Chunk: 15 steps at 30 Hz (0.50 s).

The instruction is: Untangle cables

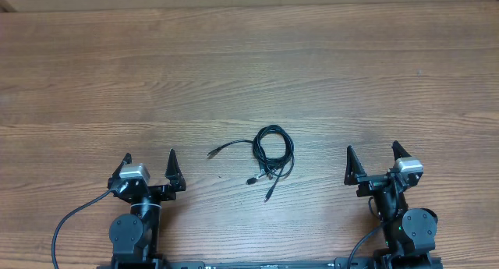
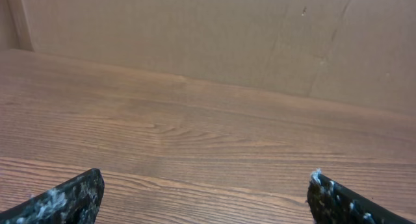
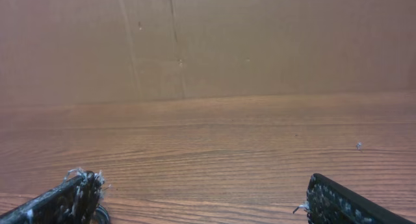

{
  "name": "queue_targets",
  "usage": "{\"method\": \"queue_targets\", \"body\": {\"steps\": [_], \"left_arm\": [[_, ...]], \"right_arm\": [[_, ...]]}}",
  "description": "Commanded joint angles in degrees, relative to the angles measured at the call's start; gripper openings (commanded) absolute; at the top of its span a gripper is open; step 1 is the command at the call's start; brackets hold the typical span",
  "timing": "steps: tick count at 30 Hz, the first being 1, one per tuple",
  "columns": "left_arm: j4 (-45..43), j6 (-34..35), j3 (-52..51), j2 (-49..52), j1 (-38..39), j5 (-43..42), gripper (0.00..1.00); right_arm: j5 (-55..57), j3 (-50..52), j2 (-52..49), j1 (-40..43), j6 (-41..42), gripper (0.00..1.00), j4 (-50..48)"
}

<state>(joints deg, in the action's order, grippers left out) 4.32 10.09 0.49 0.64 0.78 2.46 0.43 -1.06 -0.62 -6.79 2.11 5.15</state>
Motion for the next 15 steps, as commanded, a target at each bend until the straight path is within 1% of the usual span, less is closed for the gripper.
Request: {"method": "queue_targets", "body": {"steps": [1, 15], "left_arm": [[-0.1, -1.3, -0.2, -0.2, 0.4, 0.9, 0.99], [-0.1, -1.3, -0.2, -0.2, 0.4, 0.9, 1.00]], "right_arm": [[0.1, 0.6, 0.5, -0.3, -0.3, 1.00, -0.3], [0.1, 0.6, 0.5, -0.3, -0.3, 1.00, -0.3]]}}
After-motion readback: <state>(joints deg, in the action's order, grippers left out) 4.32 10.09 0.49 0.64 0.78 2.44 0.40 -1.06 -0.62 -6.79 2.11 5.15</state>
